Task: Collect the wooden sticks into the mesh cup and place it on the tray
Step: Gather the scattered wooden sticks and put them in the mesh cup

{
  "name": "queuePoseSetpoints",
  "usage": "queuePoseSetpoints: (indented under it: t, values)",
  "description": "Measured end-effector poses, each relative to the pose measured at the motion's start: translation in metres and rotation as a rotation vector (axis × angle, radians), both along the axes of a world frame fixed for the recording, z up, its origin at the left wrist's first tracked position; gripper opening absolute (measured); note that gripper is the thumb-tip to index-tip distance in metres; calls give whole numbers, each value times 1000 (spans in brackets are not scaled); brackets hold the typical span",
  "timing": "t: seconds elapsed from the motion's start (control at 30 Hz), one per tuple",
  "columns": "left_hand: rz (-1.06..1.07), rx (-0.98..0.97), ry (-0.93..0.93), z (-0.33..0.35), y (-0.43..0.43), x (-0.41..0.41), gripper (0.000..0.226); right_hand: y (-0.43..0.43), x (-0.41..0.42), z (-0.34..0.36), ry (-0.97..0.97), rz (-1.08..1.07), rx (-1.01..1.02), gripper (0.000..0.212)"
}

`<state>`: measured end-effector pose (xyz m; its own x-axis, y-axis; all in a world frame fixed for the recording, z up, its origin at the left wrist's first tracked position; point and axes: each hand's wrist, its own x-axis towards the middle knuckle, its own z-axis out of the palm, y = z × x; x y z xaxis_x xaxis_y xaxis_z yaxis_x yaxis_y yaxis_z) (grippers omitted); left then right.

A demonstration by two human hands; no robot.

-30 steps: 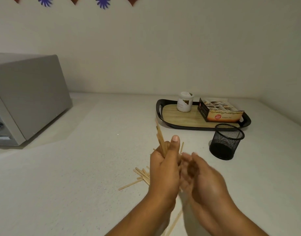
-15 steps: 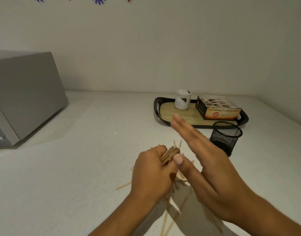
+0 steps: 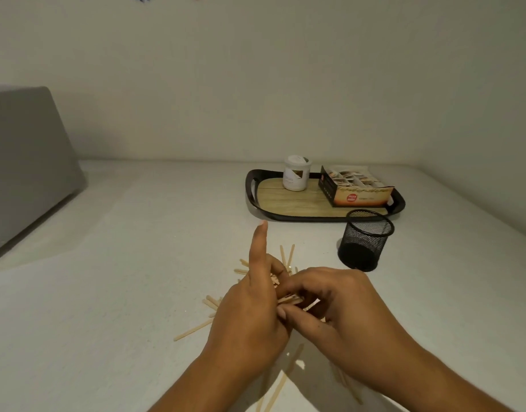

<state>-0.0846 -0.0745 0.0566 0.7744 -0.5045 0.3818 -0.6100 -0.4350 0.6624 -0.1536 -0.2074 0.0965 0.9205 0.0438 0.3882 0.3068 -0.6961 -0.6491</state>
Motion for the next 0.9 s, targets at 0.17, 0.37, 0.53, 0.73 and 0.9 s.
queuePoseSetpoints:
  t: [0.17,0.37,0.53,0.73,0.9]
  values:
    - [-84,65,0,-2,-1,-1,129,-14,-2,0,165,-9,184,16]
    - [-5,-35,-16,-4,0,5,127,-40,-4,18,222,-66,369,12]
    - [55,-52,-72,-6,8,10,114,-90,2,44,85,-273,351,11]
    - [42,-38,-1,-15,10,10,87,-162,39,53,-47,-660,-2,16]
    - [40,-10,26,-17,7,9,78,-186,74,31,177,-701,-301,9]
